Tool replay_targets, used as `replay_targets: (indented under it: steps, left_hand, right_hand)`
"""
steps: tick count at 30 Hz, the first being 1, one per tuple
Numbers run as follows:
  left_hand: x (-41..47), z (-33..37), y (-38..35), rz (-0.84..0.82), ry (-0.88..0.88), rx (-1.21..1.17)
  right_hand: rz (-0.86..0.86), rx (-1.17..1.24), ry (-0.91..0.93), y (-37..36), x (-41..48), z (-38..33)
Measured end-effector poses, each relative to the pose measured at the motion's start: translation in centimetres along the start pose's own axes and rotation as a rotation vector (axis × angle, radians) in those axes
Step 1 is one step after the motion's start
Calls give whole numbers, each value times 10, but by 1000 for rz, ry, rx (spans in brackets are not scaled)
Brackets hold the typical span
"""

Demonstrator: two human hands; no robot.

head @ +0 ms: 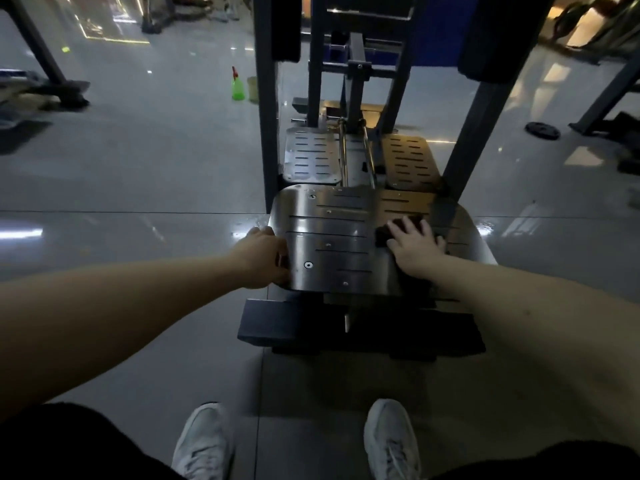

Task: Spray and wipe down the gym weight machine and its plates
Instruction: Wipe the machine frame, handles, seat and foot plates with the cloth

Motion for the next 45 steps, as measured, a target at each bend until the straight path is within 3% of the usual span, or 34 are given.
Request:
replay_targets:
  steps: [4, 9, 13, 15, 18, 20, 25, 31, 35, 37, 42, 45]
  left_hand:
    - [4, -11, 0, 34, -16, -82]
    - [12, -11, 7, 21, -57, -93]
    - [31, -6, 23, 78, -75, -135]
    - [46, 3, 30, 108, -73, -182]
    - [66, 27, 36, 116, -87, -264]
    - [74, 49, 34, 90, -117, -297]
    - [83, 90, 11, 65, -161, -9]
    - [95, 91, 6, 177, -296, -36]
    - [150, 58, 25, 330, -47, -107]
    - [166, 59, 22, 291, -36, -124]
    - [175, 135, -5, 77, -298, 1]
    - [194, 150, -9, 25, -300, 10]
  right_hand:
    - [48, 21, -62, 3, 40, -22]
    - [68, -48, 361, -17, 66, -118]
    - [40, 14, 457, -13, 55, -127]
    - [107, 202, 488, 0, 46, -118]
    - [294, 684, 432, 18, 37, -92]
    - [392, 797, 367, 23, 32, -71]
    - [398, 655, 345, 18, 27, -43]
    - [465, 561, 347, 10, 26, -38]
    - [377, 350, 378, 2, 28, -40]
    - [338, 279, 404, -3, 27, -45]
    - [320, 127, 399, -7, 23, -45]
    - [297, 91, 396, -8, 20, -46]
Point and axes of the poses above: each hand's wrist, its own x-axis towards the middle knuckle, its own y-axis out of the back of the hand, z = x × y, the point moved 5 cm from there along x, towards the middle knuckle, and after that the axes turned 14 degrees about y, right-handed, at the moved point
